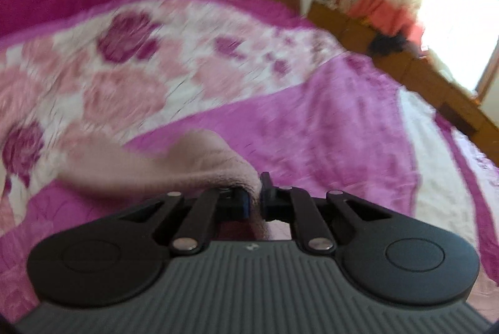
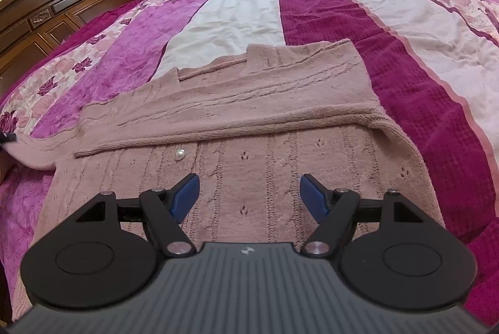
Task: Fold small clothes
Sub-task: 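Move the left tool to the other sleeve cuff and close on it, then carry the held sleeve across the cardigan body and open the left tool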
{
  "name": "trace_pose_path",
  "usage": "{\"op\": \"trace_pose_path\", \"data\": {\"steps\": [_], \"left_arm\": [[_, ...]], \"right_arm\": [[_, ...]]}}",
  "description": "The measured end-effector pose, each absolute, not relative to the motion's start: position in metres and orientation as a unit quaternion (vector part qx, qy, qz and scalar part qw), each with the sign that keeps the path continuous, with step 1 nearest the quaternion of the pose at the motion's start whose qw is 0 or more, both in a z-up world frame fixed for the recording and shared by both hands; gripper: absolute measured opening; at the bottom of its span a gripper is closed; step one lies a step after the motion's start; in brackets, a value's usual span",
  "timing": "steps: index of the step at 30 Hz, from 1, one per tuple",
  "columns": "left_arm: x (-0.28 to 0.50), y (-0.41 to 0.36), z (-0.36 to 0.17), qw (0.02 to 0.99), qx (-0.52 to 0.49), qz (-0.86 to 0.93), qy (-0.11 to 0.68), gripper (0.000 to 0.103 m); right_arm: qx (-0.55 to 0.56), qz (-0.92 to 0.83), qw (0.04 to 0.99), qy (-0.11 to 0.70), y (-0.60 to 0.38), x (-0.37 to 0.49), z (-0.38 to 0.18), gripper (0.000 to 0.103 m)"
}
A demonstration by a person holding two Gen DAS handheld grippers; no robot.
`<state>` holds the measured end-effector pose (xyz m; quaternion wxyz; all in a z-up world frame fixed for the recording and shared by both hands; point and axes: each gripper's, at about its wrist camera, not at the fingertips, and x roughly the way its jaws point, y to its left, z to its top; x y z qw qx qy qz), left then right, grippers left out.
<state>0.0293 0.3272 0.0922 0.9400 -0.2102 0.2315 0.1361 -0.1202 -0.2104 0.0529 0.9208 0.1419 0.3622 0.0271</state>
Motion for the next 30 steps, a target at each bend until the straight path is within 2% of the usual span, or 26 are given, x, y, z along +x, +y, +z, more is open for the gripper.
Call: {"op": "trace_pose_path", "data": {"steps": [6,12,24,30], "left_arm": [[0.018,0.276,0.137,0.965,-0.175,0.085,0.176,0.008],[0.018,0.224,0.157,0.975,-0.147,0.042,0.160,0.008],[0.030,0.134,0.163,0.974,-0.146,-0.035,0.169,0.008],[0.039,0.080,0.146,0.973,-0.118,-0.067,0.188,0.008]], "right_arm": [[0.150,0.026,0.922,0.357,-0.216,-0.123,0.053,0.077],[0.159,0.024,0.923,0.349,-0.223,-0.127,0.055,0.077],[0.181,0.019,0.919,0.350,-0.237,-0.130,0.047,0.077],[0.194,0.016,0.916,0.351,-0.248,-0.131,0.042,0.077]]}}
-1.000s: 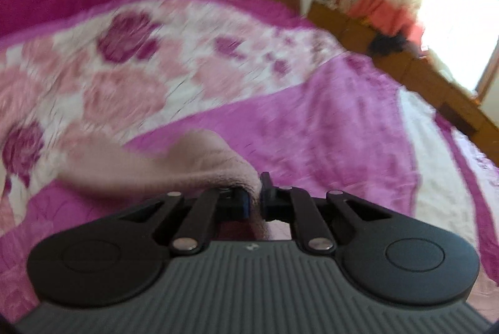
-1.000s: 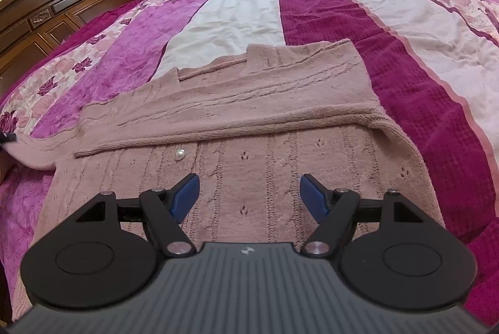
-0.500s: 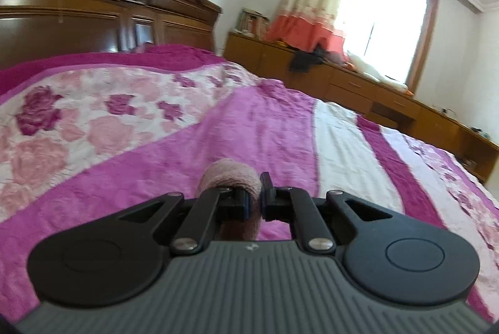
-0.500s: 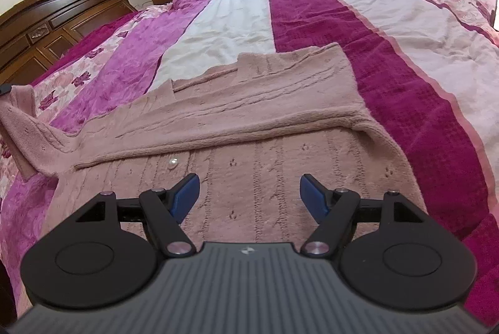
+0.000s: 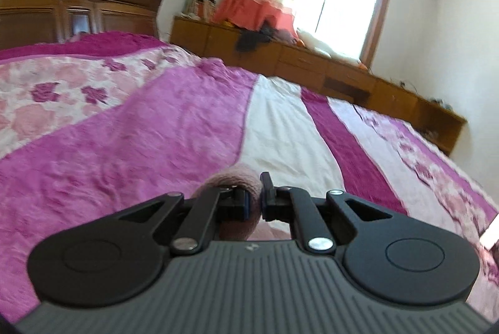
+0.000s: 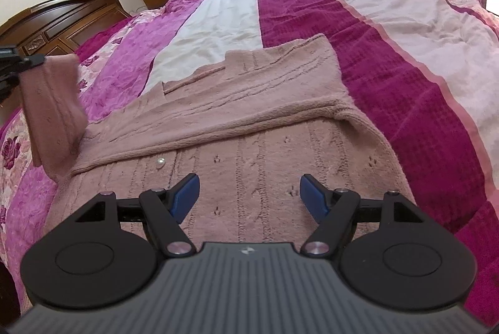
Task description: Fold small clothes
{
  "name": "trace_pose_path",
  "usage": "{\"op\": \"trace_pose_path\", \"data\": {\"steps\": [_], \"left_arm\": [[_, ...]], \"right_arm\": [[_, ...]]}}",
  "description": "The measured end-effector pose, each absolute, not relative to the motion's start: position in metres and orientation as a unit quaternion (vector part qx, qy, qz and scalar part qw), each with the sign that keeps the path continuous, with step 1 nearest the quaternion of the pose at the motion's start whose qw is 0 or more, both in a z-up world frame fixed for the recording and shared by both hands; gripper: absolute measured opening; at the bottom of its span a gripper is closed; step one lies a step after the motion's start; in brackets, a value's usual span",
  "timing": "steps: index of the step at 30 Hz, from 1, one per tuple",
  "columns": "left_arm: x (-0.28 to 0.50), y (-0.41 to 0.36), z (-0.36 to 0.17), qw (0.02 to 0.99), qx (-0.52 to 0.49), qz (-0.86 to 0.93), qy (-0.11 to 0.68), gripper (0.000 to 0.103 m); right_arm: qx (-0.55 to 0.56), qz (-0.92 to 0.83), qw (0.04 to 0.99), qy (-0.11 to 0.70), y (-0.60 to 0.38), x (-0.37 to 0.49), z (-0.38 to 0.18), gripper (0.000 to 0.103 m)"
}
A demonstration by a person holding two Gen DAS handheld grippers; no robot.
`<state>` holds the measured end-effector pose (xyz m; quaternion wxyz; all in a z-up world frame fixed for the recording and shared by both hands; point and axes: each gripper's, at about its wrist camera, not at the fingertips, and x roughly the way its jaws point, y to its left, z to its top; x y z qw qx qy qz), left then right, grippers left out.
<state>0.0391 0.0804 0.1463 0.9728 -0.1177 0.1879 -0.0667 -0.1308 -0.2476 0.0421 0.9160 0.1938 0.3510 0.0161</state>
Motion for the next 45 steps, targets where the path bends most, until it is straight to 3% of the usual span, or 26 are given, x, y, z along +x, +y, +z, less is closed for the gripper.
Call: {"op": "trace_pose_path", "data": {"steps": [19,20,26,45], "left_arm": [[0.052,0.002,0.036,0.921,-0.066,-0.124,0.364,0.013],[0.051,0.003,0.033,0.919,-0.065,-0.126,0.369,0.019],[0.034,0.006,0.038,0.917,-0.051,-0.142,0.369,0.041],[0.002,0.046,0.059,0.914,0.002,-0.060,0.401,0.042]], "right_arm": [[0.223,0.015,0.908,0.353,-0.268,-0.130,0.028,0.077],[0.224,0.015,0.908,0.353,-0.268,-0.130,0.028,0.077],[0.221,0.020,0.909,0.353,-0.265,-0.128,0.031,0.077],[0.175,0.118,0.903,0.375,-0.206,-0.070,0.058,0.077]]}}
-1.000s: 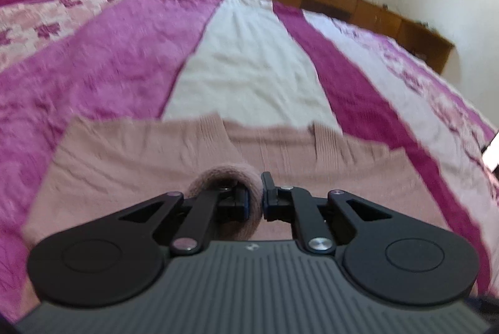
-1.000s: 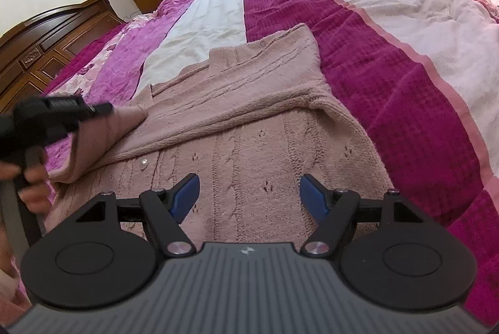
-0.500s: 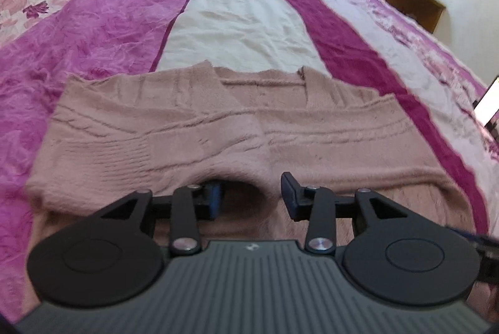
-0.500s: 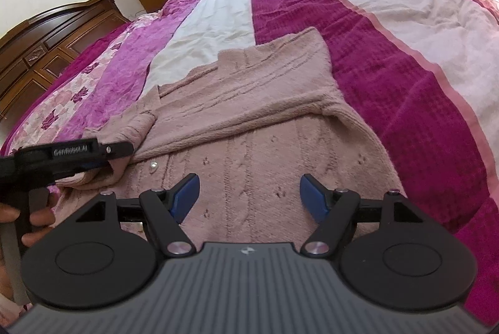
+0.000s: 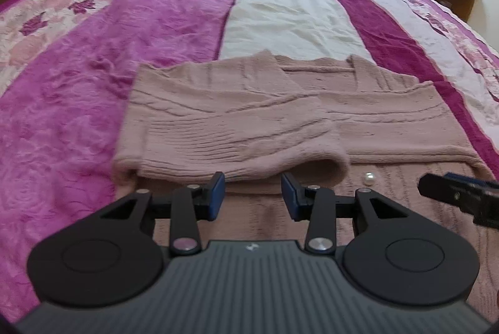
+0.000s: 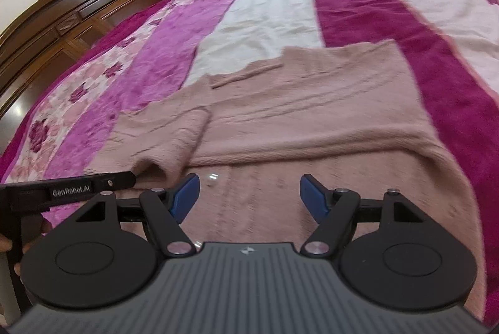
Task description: Fold small clothes
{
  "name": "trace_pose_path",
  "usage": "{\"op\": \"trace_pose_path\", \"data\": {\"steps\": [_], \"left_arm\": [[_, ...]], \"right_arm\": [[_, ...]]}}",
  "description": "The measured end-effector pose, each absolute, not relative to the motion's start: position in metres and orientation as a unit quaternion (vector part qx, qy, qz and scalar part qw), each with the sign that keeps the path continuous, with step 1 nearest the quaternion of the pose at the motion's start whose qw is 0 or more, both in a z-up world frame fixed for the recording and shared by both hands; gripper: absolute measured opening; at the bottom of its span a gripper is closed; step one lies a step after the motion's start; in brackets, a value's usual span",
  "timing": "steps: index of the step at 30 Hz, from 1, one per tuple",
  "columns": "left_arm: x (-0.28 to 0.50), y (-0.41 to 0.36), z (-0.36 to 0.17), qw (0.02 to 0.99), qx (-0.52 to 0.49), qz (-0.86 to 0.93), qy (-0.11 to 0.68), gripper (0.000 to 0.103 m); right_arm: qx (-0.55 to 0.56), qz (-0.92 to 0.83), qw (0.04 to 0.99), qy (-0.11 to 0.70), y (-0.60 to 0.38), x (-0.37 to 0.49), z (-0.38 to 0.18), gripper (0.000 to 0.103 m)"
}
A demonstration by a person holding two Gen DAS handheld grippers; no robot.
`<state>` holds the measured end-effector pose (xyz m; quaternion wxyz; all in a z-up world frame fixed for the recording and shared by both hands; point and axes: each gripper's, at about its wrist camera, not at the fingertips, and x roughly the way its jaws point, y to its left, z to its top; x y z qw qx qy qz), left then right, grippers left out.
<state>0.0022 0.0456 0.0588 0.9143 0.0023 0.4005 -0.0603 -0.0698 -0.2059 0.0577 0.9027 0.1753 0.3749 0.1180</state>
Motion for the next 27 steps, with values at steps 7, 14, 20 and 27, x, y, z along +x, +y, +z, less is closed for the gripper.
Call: {"op": "trace_pose_path", "data": {"steps": [7,14,20,27], "left_arm": [[0.004,0.067,0.050,0.912,-0.008,-0.031,0.410,0.042],[0.005,0.086,0.040,0.908,-0.026,-0.013,0.417,0.042],[0.003,0.095,0.038,0.910,-0.034,-0.010,0.414,0.042],[0.004,0.104,0.038,0.911,-0.046,-0.009,0.410,0.042]], "right_arm": [[0.178,0.162,0.891,0.384,-0.174,-0.028,0.066,0.077],[0.170,0.186,0.877,0.409,-0.135,0.015,0.055,0.077],[0.147,0.199,0.874,0.418,-0.107,0.036,0.046,0.065],[0.102,0.201,0.897,0.380,-0.099,0.033,0.068,0.013]]}}
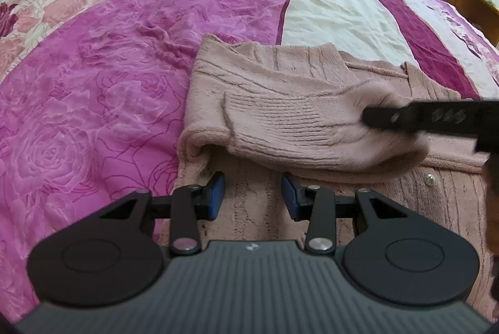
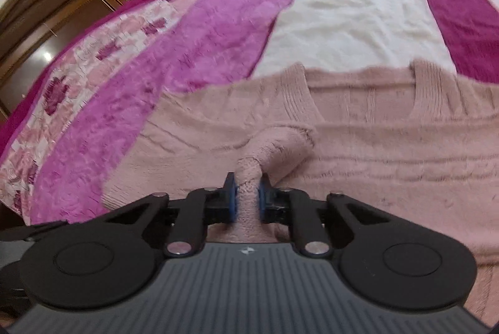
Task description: Fold small clothes
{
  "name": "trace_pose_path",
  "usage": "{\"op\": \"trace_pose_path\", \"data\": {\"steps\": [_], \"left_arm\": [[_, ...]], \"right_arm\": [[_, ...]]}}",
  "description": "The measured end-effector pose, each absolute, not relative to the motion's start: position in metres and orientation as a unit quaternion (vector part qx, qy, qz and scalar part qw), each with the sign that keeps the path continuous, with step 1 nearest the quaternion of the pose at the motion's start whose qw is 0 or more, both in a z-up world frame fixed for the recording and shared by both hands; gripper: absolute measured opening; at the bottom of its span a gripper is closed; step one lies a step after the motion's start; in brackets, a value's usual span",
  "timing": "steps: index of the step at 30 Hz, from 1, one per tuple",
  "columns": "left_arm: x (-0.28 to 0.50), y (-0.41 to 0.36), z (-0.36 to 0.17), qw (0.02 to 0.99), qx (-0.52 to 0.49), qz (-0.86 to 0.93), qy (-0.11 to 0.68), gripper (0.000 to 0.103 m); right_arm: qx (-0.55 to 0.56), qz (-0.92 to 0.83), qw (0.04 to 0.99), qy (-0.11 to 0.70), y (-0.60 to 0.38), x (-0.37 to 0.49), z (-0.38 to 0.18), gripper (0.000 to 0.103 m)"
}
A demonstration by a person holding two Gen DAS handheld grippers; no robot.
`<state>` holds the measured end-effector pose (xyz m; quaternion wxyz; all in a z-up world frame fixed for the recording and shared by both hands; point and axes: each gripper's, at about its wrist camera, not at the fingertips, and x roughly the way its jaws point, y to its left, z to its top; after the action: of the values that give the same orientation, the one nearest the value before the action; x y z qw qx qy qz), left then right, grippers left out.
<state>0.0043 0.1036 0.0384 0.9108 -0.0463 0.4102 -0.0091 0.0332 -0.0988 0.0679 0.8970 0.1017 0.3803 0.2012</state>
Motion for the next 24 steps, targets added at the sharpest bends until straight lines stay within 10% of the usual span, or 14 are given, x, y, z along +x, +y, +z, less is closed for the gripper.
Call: {"op": "trace_pose_path", "data": {"steps": [12,24], "left_arm": [[0.006,0.105,0.033,0.911,-0.041,-0.002,0.411,0.042],[0.000,0.108,0.041,0.911,-0.039,-0.007,0.411,0.042]], "right_arm": [[0.042,0.133,0.904,0.404,-0.129,0.046,0.049,0.015],[0.031,0.161,0.922,0.351,-0.118,0.007,0.074,0.056]]}}
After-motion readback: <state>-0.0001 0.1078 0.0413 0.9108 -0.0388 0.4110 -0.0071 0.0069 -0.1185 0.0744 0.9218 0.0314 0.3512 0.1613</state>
